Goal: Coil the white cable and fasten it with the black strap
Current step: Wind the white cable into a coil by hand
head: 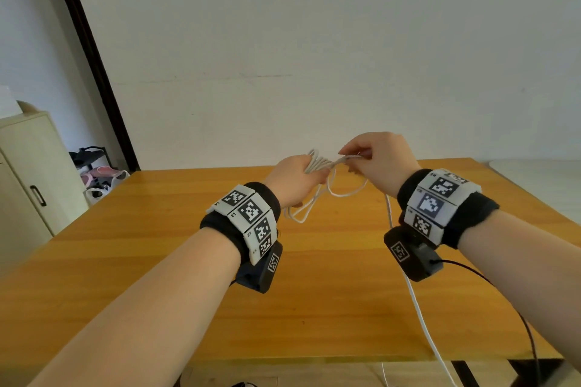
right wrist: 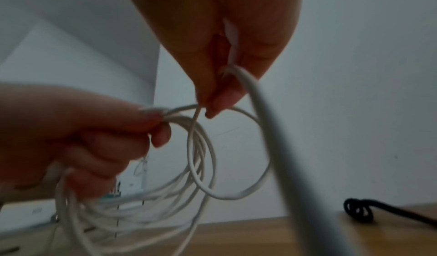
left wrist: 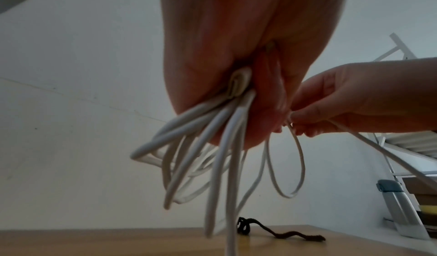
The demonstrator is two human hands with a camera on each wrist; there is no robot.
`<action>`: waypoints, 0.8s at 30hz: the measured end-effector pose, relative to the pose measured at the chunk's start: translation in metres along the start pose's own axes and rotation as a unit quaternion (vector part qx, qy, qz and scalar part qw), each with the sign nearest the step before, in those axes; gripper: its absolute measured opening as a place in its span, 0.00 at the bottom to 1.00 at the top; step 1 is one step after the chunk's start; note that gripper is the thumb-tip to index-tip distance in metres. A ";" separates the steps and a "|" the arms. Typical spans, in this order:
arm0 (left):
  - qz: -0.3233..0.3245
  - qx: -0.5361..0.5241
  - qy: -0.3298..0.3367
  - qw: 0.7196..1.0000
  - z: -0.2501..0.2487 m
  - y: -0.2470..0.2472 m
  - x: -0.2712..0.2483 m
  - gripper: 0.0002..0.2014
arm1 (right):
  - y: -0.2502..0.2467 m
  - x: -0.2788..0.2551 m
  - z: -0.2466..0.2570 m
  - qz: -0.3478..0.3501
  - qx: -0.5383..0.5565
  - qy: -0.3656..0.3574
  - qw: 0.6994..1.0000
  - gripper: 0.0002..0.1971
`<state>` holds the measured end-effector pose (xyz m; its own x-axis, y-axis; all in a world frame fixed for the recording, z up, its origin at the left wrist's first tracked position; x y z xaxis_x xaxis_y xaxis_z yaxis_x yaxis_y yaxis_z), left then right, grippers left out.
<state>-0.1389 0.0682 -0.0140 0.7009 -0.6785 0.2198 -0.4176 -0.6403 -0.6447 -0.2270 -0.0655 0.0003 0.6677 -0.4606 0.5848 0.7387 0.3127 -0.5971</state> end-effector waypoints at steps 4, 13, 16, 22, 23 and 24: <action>-0.008 -0.010 -0.020 1.000 0.005 -0.003 0.000 0.13 | -0.008 0.005 -0.009 -0.073 0.134 0.093 0.984 0.09; 0.036 -0.230 -0.066 0.970 0.006 -0.006 0.001 0.13 | -0.002 0.011 -0.035 -0.072 -0.013 0.141 0.987 0.14; 0.026 -0.297 -0.072 0.952 0.003 -0.007 0.002 0.13 | 0.001 0.006 -0.033 -0.028 -0.072 0.109 0.991 0.15; -0.007 -0.324 -0.073 0.943 0.000 -0.006 0.007 0.14 | 0.012 -0.005 -0.027 0.137 -0.144 0.100 0.975 0.20; -0.013 -0.324 -0.072 0.943 -0.001 -0.006 0.007 0.14 | 0.012 -0.006 -0.024 0.125 -0.131 0.101 0.978 0.20; -0.020 -0.324 -0.073 0.943 -0.001 -0.005 0.007 0.14 | 0.012 -0.006 -0.022 0.100 -0.083 0.117 0.985 0.19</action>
<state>-0.1324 0.0661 -0.0086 0.7755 -0.6233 0.1005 -0.6223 -0.7815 -0.0450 -0.2245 -0.0772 -0.0223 0.7447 -0.5878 0.3160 0.5561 0.2848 -0.7808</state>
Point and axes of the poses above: each hand's wrist, its own x-axis towards the middle knuckle, its own y-axis out of the palm, z = x × y, the point moved 2 cm from there along x, towards the middle knuckle, and after that the axes turned 8 degrees about -z, right-handed, at the moved point
